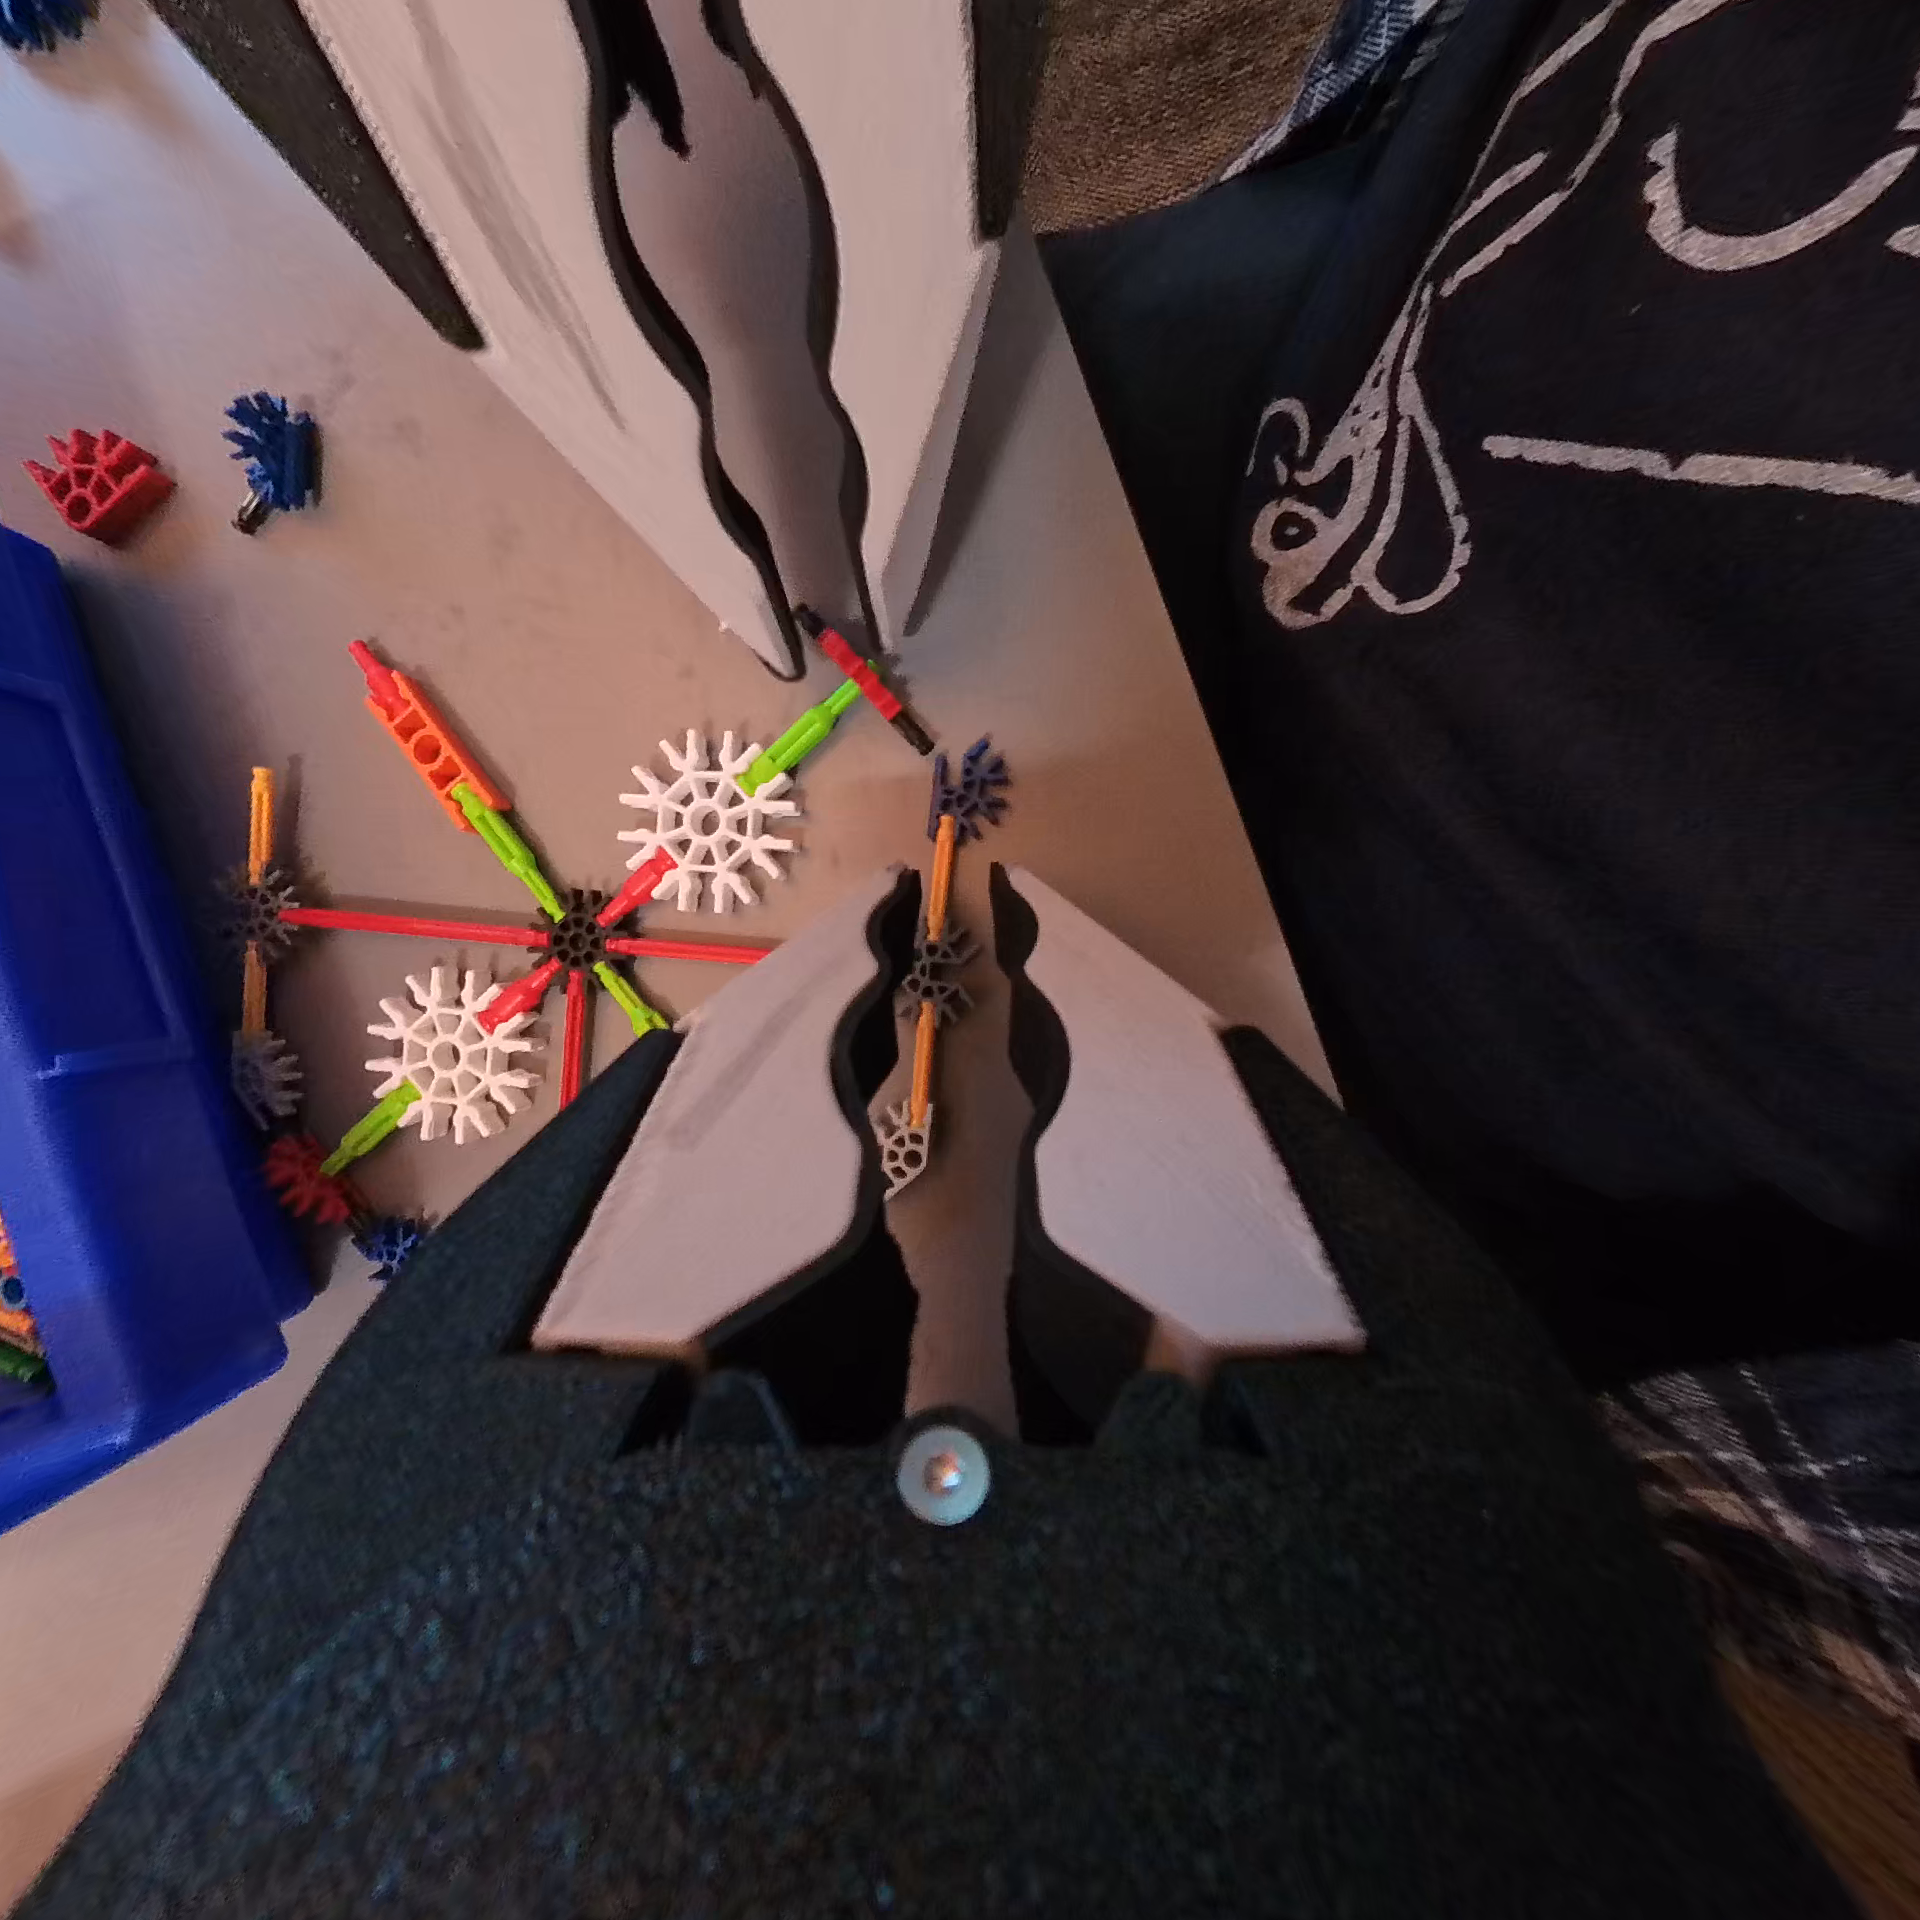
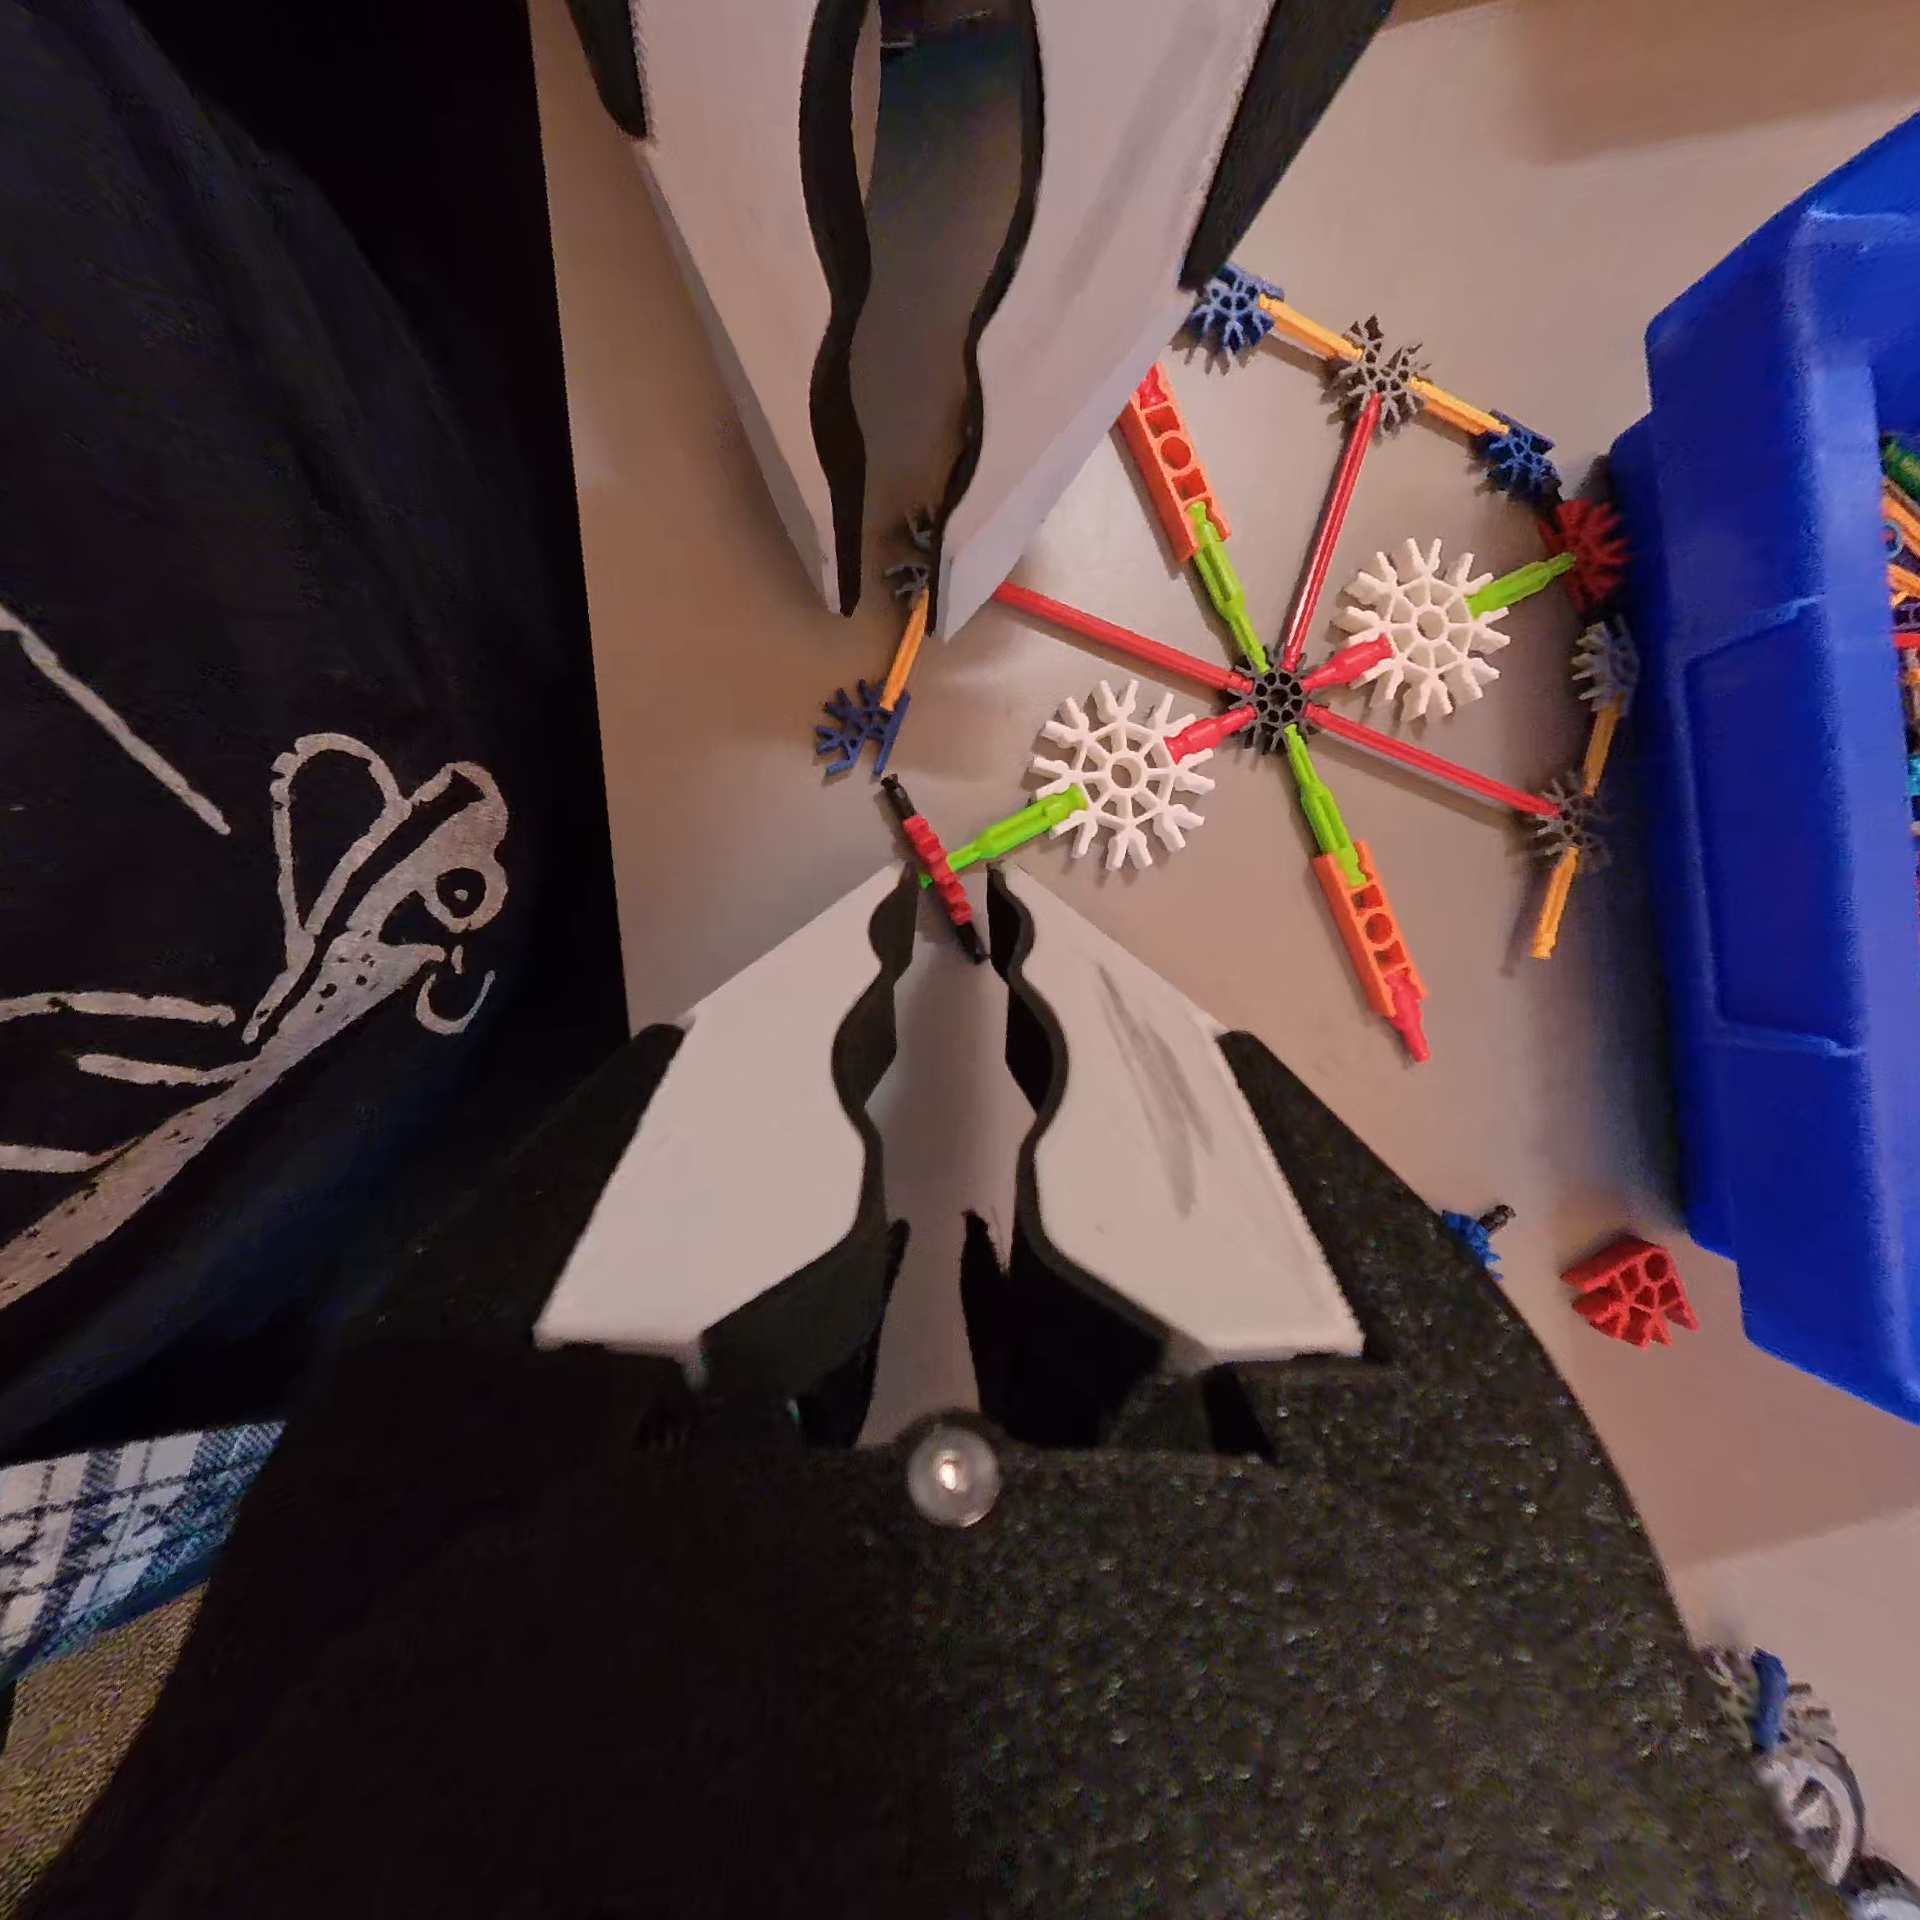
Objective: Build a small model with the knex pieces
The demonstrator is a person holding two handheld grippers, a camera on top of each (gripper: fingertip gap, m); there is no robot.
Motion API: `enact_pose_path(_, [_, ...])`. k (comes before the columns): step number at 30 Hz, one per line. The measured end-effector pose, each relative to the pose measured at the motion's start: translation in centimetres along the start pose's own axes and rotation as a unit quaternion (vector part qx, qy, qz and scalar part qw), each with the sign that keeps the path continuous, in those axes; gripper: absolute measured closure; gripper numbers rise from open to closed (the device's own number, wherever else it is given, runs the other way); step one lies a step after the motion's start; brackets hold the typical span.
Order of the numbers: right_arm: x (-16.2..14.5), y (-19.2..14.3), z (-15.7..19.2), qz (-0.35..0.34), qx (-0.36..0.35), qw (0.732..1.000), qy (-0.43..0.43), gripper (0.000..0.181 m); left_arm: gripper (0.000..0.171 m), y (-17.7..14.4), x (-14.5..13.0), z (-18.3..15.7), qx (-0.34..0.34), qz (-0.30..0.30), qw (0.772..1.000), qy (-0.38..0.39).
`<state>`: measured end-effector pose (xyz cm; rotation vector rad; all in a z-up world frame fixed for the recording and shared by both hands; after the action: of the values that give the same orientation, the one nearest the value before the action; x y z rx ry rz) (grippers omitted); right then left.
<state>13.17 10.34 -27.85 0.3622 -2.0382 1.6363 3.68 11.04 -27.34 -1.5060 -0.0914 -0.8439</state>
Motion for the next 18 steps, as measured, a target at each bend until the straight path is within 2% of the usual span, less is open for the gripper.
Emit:
enact_pose_path(11, [1.0, -0.2, 0.4, -0.026, 0.006, 0.999, -0.018, 0.168, 0.158, 0.5, 0.1, -0.3, -0.001, 0.007, 1.0, 0.006])
enact_pose_path(18, [1.4, -0.4, 1.2, -0.033, 0.001, 0.999, -0.019, 0.161, 0.158, -3.5, -0.9, 1.6, 0.05, 0.002, 0.999, -0.015])
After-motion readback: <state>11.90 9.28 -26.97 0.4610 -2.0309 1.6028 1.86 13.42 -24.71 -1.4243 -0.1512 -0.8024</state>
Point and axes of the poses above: each gripper's, where its closed fingertips meet, y out along the fingers, x out of its top, z = x × y across the jaws, the point moved 5 cm from there along -y, back along the fingers
